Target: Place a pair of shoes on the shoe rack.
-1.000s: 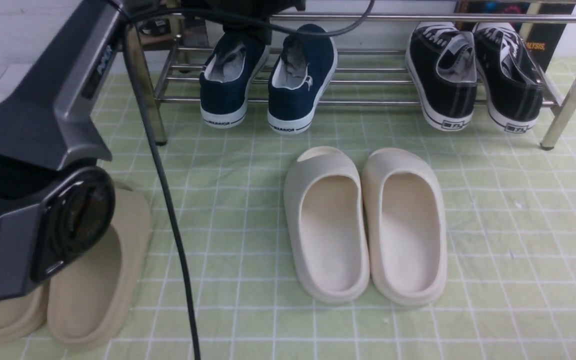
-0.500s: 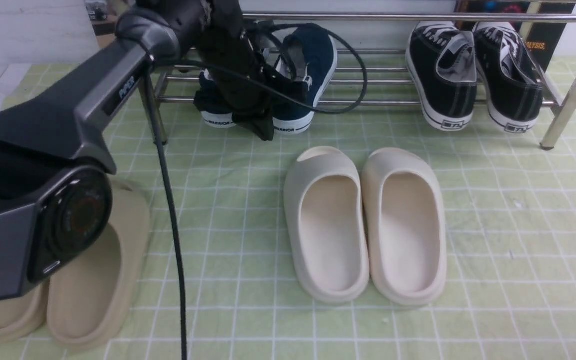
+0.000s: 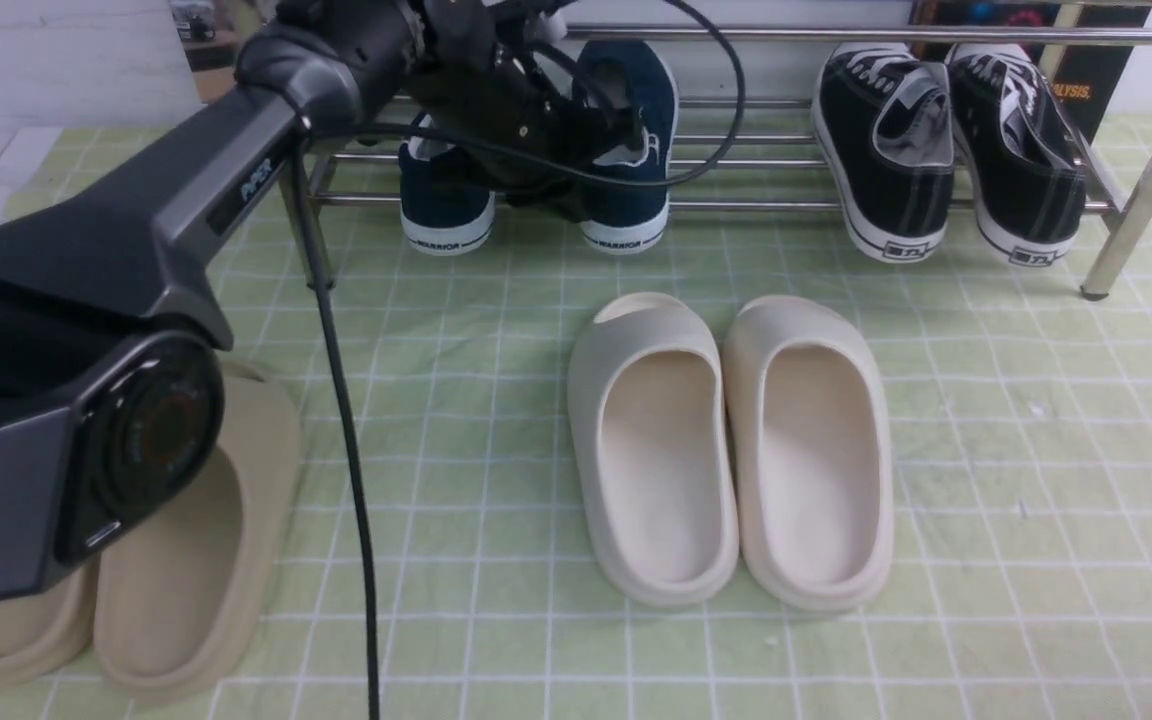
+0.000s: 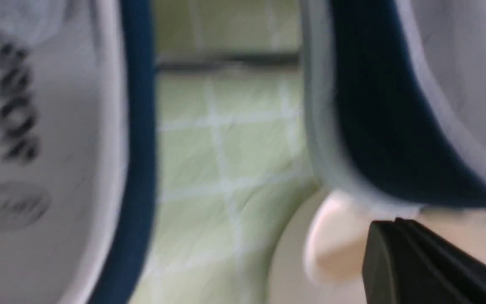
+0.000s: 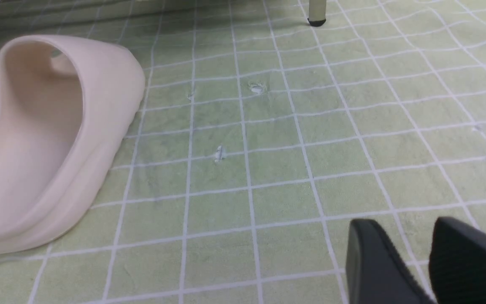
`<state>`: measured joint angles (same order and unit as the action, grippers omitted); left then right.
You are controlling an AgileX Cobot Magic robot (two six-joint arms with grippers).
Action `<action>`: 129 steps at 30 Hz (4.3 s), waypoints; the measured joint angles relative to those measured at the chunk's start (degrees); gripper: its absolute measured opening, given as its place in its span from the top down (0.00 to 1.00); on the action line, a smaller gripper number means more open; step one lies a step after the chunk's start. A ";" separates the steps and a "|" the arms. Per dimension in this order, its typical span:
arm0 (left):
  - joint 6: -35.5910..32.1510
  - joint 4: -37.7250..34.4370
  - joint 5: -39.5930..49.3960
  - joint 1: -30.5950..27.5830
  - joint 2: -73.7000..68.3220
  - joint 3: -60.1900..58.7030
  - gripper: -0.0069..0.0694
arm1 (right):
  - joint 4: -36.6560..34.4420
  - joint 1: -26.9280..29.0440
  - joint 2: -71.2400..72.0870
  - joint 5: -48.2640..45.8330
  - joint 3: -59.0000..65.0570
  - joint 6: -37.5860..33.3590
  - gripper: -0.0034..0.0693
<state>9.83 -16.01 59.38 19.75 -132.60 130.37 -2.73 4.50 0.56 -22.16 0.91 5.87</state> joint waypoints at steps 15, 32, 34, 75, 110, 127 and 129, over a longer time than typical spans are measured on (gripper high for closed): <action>-0.01 21.56 11.86 -0.01 0.19 1.20 0.93 | 0.00 0.00 0.00 0.00 0.00 0.00 0.62; 0.10 13.21 10.71 0.00 2.24 1.20 0.93 | 0.00 0.00 0.00 0.00 0.00 0.00 0.62; -2.76 9.41 11.50 0.00 5.30 0.58 0.93 | 0.00 0.00 0.00 0.00 0.00 0.00 0.62; -11.17 2.00 -50.38 -1.81 128.17 -126.71 0.93 | 0.00 0.00 0.00 0.00 0.00 0.00 0.62; -2.14 15.05 -36.44 -15.06 133.20 -132.13 0.93 | 0.00 0.00 0.00 0.00 0.00 0.00 0.62; -2.14 14.98 -36.44 -15.06 133.20 -132.13 0.93 | 0.00 0.00 0.00 0.00 0.00 0.00 0.62; -2.14 14.98 -36.44 -15.06 133.20 -132.13 0.93 | 0.00 0.00 0.00 0.00 0.00 0.00 0.62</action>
<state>7.69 -1.02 22.94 4.69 0.59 -1.76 -2.73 4.50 0.56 -22.16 0.91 5.87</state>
